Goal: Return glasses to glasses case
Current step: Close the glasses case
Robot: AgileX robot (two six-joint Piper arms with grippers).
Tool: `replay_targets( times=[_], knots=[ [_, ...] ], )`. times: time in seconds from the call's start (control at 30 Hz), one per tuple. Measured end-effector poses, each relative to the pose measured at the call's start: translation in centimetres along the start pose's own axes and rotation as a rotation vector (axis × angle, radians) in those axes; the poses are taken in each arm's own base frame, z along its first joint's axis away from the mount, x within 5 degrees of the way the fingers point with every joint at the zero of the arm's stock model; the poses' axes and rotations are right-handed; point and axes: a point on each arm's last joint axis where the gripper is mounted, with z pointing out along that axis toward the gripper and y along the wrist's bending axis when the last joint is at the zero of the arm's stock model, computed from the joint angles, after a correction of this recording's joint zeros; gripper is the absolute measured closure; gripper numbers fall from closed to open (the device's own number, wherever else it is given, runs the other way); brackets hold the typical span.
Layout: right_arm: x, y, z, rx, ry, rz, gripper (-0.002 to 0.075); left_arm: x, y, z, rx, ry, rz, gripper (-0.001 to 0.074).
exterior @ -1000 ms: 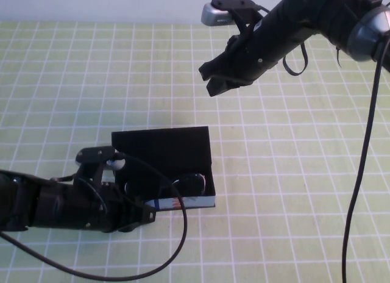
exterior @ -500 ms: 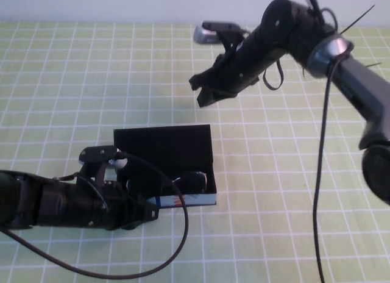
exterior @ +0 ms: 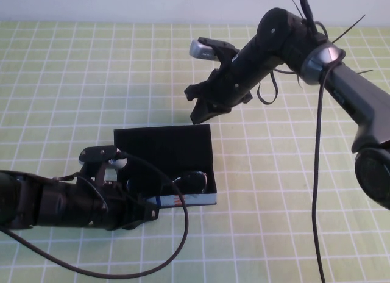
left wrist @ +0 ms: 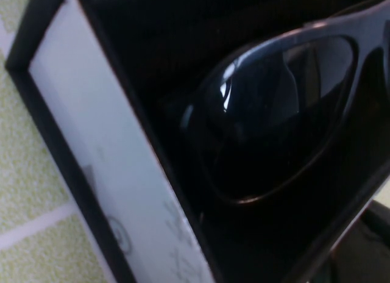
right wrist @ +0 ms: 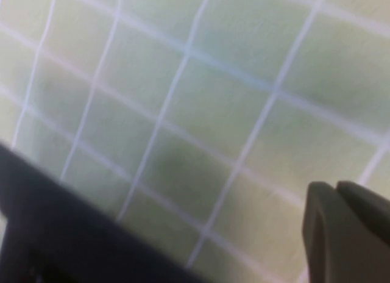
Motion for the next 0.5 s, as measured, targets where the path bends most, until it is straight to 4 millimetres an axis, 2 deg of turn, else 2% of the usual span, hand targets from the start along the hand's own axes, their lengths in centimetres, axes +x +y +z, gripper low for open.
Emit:
replay_targets(
  times=[0.23,0.5],
  knots=[
    [1.7,2.2,0.4,-0.017,0.073,-0.031,0.0737,0.0,0.0,0.0,0.000,0.000,-0.001,0.0737],
    [2.9,4.4,-1.4,-0.035,0.092,-0.082,0.0737,0.0,0.0,0.0,0.000,-0.002,-0.002,0.0737]
  ],
)
